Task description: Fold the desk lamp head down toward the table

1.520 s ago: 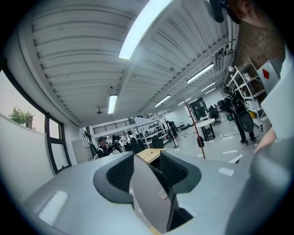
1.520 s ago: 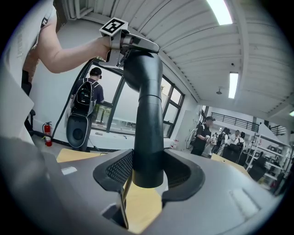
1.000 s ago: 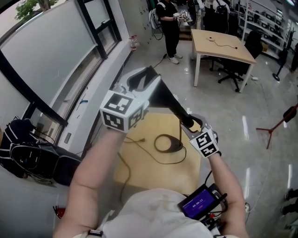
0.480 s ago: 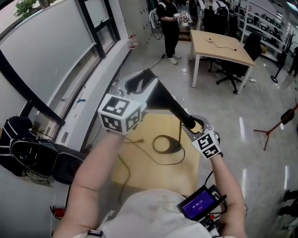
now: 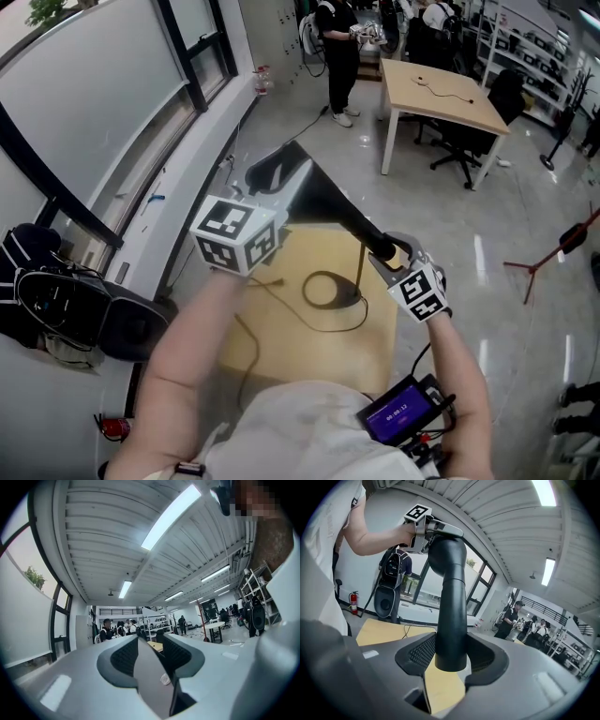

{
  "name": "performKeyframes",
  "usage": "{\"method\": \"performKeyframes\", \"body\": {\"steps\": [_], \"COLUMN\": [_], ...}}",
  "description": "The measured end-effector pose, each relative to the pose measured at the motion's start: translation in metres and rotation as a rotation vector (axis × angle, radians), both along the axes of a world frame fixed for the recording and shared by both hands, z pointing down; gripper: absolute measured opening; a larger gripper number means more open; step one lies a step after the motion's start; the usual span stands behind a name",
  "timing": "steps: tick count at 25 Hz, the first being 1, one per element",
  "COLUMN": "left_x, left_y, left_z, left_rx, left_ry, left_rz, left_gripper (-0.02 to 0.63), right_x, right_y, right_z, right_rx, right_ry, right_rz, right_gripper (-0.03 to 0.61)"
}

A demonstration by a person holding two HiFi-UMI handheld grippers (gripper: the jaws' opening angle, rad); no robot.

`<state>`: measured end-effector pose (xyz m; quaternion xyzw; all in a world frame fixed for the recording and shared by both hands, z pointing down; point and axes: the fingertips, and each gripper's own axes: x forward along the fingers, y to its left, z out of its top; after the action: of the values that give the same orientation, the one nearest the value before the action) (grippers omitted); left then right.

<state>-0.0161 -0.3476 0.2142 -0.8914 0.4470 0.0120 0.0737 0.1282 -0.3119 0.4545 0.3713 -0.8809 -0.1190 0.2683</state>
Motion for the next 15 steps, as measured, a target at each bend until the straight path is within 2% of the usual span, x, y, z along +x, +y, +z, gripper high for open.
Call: {"method": "performKeyframes", "body": {"steps": [15], "left_x": [-0.032], "left_y": [-0.01], "left_z": [0.024], "left_rx": [-0.055], "left_ry": [0.09], "left_rz": [-0.02], "left_gripper": [0.17], "right_x": [0.005], "right_y": [-0.001], "right_z": [-0.007], "right_rx": [0.019], "right_ry": [0.113], "right_rz": [-0.032], "right_gripper": [0.215]}}
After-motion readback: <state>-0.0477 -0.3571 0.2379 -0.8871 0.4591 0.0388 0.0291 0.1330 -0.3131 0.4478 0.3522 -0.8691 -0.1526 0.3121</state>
